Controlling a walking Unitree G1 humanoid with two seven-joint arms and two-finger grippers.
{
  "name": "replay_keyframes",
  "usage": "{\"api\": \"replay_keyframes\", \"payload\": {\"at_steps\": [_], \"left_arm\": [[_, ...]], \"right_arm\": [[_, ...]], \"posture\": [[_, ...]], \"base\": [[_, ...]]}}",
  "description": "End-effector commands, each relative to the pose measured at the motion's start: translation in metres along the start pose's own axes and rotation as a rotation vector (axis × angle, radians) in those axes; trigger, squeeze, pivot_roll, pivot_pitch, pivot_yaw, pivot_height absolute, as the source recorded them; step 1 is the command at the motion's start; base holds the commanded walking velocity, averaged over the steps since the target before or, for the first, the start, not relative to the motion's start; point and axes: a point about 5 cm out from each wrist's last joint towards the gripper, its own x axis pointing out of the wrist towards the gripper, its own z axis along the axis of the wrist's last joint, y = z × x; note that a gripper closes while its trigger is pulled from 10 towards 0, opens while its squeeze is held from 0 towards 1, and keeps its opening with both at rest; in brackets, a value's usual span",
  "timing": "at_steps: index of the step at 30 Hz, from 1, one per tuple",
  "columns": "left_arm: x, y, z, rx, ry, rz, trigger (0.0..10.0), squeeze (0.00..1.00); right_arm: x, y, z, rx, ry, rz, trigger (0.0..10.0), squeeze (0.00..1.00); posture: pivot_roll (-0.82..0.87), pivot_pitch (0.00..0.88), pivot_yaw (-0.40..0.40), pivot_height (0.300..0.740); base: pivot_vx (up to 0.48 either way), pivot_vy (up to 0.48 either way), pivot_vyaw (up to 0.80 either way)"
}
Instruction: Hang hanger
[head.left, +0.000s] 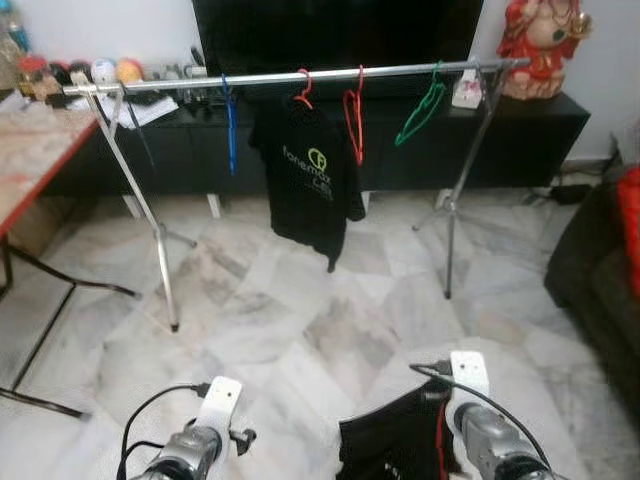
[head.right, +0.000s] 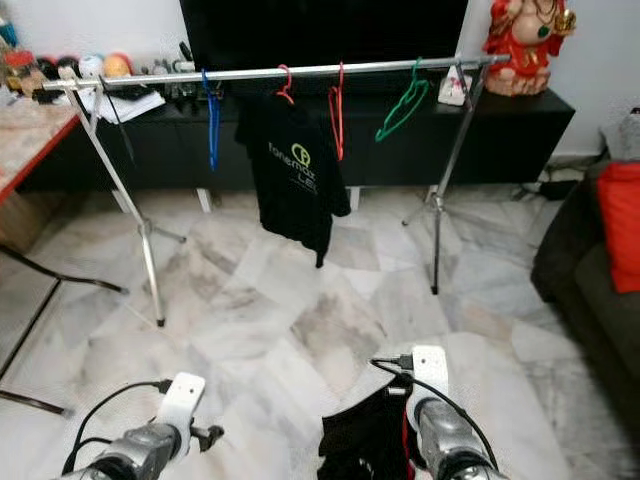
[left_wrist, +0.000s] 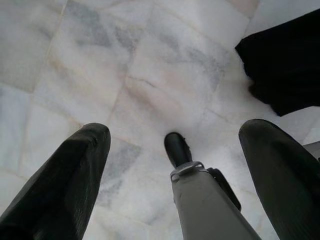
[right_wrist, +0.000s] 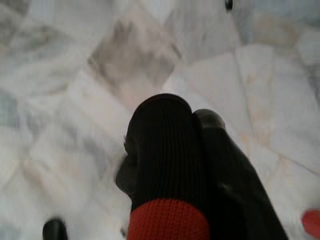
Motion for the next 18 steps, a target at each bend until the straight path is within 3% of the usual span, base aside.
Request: {"api": "replay_keyframes", "payload": {"at_steps": [1,7,14,18], "left_arm": [[-0.001,0.008,-0.003,-0.013,-0.006,0.022,10.0,0.0],[-0.001,0.008,-0.001,-0.024,-0.034,0.025,10.0,0.0],[-0.002,0.009,-0.001,-0.026,-0.057,0.038,10.0,0.0],[-0.002,0.009,-0.001,-0.017,-0.06,0.037,10.0,0.0]], "right_arm": [[0.0,0.003,0.005,0.066,-0.071,-0.03,10.0,0.0],[-0.003,0.002,0.01,0.132,-0.171,-0.07,10.0,0.0],[-0.005,0.003,0.017,0.115,-0.264,-0.052,10.0,0.0],[-0.006,0.003,0.023,0.047,-0.316,-0.043,10.0,0.0]], "posture": [[-0.12,0.0,-0.003,0.74],[-0.13,0.0,0.01,0.74],[-0.14,0.0,0.013,0.74],[-0.15,0.0,0.022,0.74]], "base": [[0.0,0.0,0.0],[0.0,0.0,0.0],[0.0,0.0,0.0],[0.0,0.0,0.0]]}}
